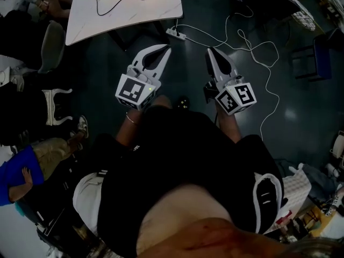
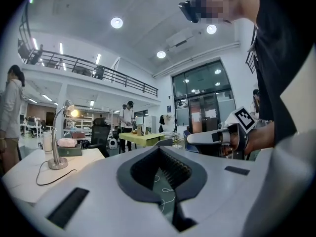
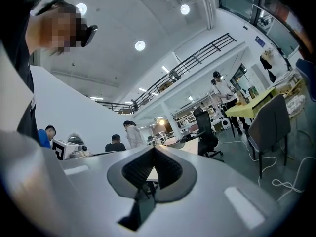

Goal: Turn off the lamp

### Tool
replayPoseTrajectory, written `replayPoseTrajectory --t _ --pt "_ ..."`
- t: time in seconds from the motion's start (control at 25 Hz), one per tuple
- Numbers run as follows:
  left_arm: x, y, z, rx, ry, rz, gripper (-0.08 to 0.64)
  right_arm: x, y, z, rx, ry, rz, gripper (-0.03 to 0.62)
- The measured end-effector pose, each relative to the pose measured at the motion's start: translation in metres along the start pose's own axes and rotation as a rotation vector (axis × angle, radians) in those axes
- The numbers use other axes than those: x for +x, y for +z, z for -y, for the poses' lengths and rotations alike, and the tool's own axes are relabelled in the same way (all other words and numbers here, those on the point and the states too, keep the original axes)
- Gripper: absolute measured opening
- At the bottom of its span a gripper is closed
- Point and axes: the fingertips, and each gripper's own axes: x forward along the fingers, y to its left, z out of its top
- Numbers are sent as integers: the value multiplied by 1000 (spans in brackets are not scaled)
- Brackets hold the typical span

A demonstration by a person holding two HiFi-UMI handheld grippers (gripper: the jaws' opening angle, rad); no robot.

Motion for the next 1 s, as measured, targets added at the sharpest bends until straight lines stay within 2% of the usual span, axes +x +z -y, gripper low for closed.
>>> replayPoseTrajectory --t 0.08,0.24,0.6,0.76,1.0 --pt "-2 -3 -4 11 17 -6 7 5 -3 -1 3 14 -11 -2" --pt "-2 -4 -12 -30 42 -11 8 14 -4 -5 14 33 -19 -2" --pt "15 -8 -27 -41 12 -4 8 30 -1 8 20 12 -22 -2" --pt "25 -6 -39 -60 14 -25 8 39 0 15 11 2 -26 -2" --pt "45 -5 -51 -27 -28 -14 8 54 6 27 1 -29 -24 -2"
